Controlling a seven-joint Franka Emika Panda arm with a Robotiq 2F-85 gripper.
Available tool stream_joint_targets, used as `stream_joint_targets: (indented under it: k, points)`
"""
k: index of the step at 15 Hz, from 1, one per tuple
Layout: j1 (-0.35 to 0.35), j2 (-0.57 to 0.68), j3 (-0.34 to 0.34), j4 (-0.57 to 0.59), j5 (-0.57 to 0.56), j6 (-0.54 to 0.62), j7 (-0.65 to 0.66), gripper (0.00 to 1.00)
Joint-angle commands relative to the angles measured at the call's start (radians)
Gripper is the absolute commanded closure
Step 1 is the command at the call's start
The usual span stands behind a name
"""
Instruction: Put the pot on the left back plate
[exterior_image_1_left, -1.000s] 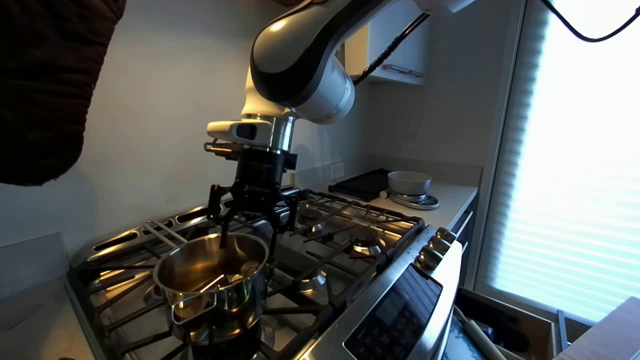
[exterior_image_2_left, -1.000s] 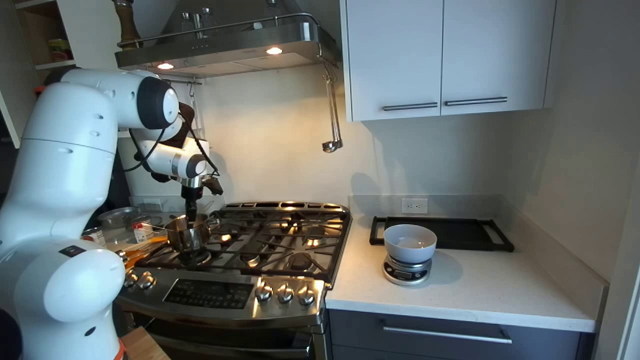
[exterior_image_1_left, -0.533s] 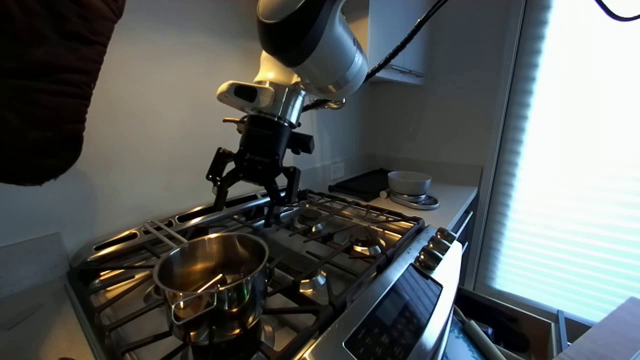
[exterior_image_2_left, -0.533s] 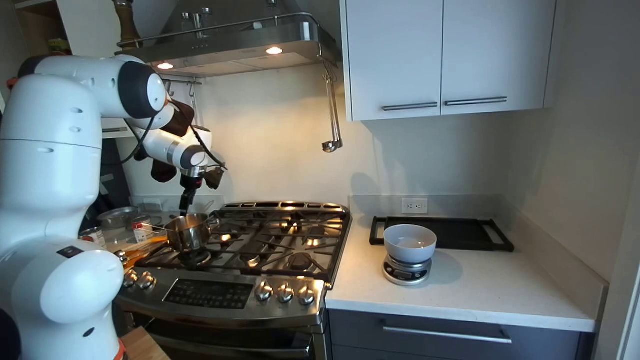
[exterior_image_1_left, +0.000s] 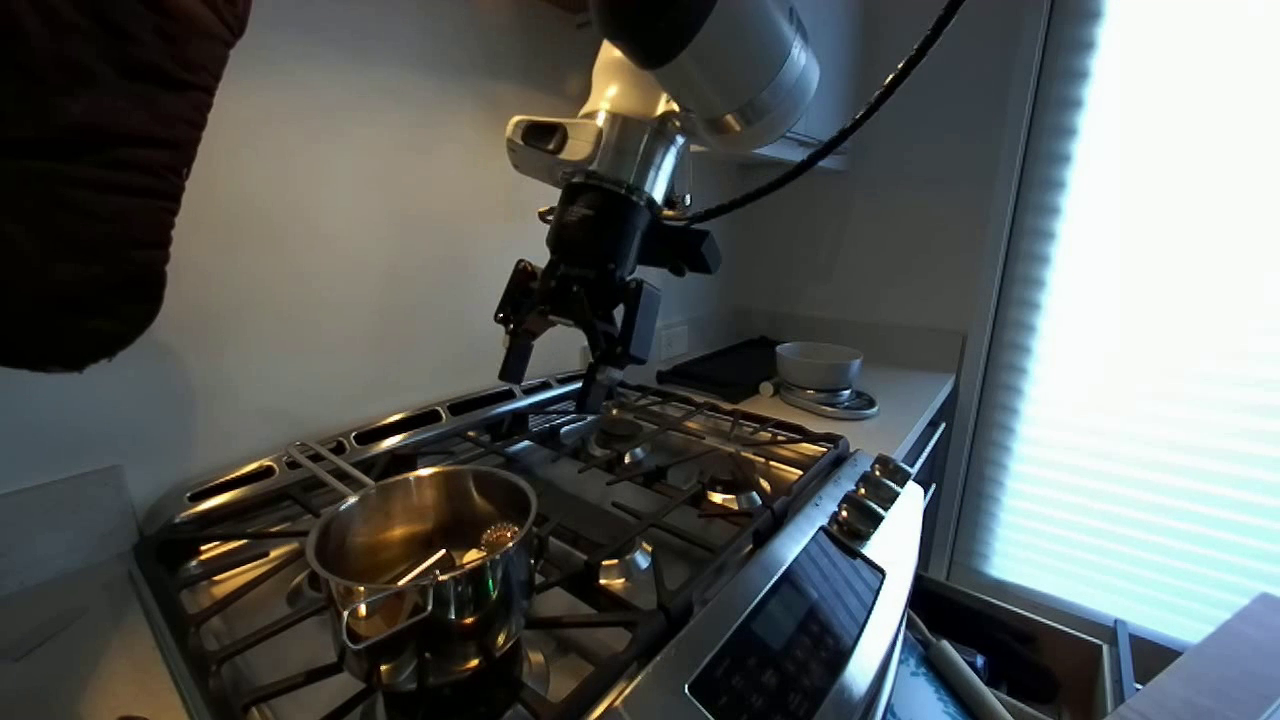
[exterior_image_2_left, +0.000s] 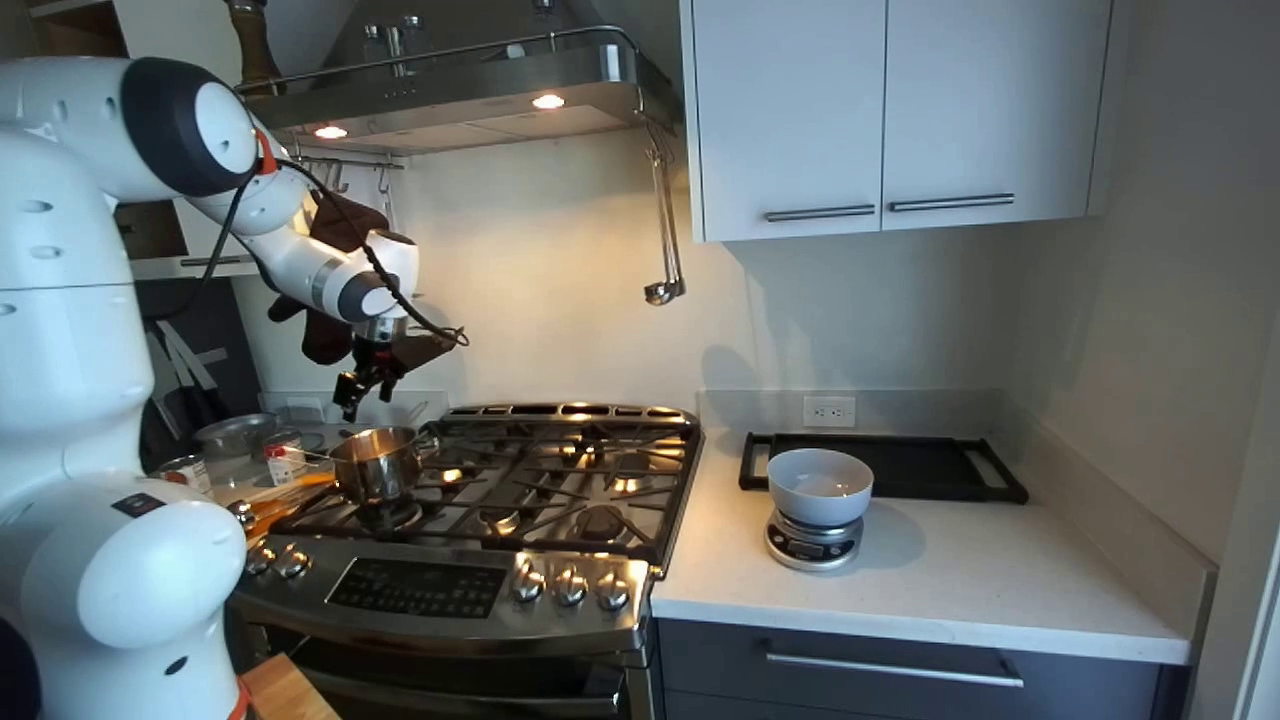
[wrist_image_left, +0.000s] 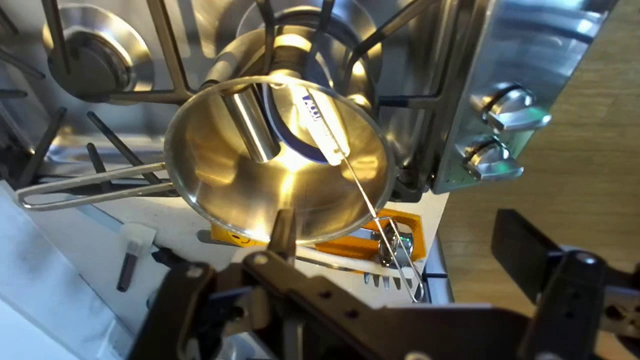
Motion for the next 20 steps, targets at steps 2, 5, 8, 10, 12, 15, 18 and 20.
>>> stream_joint_targets:
  k: [2, 5, 8, 10, 12, 15, 18, 20]
  points:
    - [0.038, -0.194, -0.048, -0.115, 0.013, -0.064, 0.266, 0.00]
    - [0.057, -0.273, -0.067, -0.146, -0.030, -0.106, 0.469, 0.00]
    - [0.075, -0.341, -0.081, -0.166, -0.073, -0.163, 0.674, 0.00]
    - [0.084, -0.375, -0.085, -0.176, -0.105, -0.200, 0.806, 0.00]
    - [0.093, -0.403, -0.088, -0.184, -0.129, -0.230, 0.935, 0.00]
    - [0.125, -0.431, -0.103, -0.191, -0.137, -0.308, 1.051, 0.00]
    - [0.174, -0.458, -0.135, -0.214, -0.173, -0.324, 0.881, 0.00]
    - [0.174, -0.418, -0.134, -0.176, -0.162, -0.318, 0.936, 0.00]
